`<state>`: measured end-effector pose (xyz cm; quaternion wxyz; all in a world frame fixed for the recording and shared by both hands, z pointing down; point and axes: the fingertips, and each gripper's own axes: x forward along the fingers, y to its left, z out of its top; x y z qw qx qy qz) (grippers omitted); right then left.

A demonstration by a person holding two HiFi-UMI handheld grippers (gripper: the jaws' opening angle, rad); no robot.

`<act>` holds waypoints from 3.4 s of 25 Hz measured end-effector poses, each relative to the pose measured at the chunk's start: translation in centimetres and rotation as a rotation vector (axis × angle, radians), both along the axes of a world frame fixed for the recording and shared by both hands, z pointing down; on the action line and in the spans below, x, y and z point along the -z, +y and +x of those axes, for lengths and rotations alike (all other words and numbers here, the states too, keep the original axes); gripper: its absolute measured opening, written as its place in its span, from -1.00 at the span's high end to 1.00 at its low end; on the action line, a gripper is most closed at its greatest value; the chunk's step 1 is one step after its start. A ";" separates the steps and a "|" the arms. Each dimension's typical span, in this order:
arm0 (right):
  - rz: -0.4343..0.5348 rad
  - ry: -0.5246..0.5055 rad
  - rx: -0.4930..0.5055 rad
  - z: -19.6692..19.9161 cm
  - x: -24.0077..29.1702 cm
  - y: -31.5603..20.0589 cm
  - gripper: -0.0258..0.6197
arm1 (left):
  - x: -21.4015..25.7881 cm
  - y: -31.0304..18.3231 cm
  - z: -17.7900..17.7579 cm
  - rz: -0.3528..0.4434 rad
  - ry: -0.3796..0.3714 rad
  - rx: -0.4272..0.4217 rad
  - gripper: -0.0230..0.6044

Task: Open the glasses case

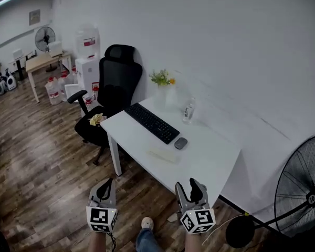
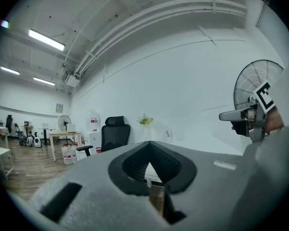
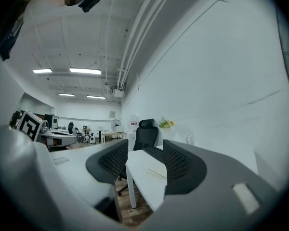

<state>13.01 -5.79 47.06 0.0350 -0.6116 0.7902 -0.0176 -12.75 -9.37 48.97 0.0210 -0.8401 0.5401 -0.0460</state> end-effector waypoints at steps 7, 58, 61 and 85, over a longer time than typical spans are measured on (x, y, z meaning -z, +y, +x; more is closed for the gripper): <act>-0.061 -0.020 0.014 4.4 -0.5 -14.1 0.25 | 1.3 -14.0 2.7 -0.029 -0.006 0.055 0.90; -0.694 1.296 0.644 1.3 -22.6 -24.9 0.34 | 1.1 -30.8 4.7 -0.059 0.006 0.006 0.90; -0.688 1.304 0.637 1.4 -22.5 -25.1 0.42 | 0.9 -30.9 4.7 -0.071 -0.016 0.007 0.90; -0.611 1.268 0.607 3.2 -18.9 -28.4 0.82 | 0.3 -31.9 5.8 -0.080 -0.033 -0.005 0.90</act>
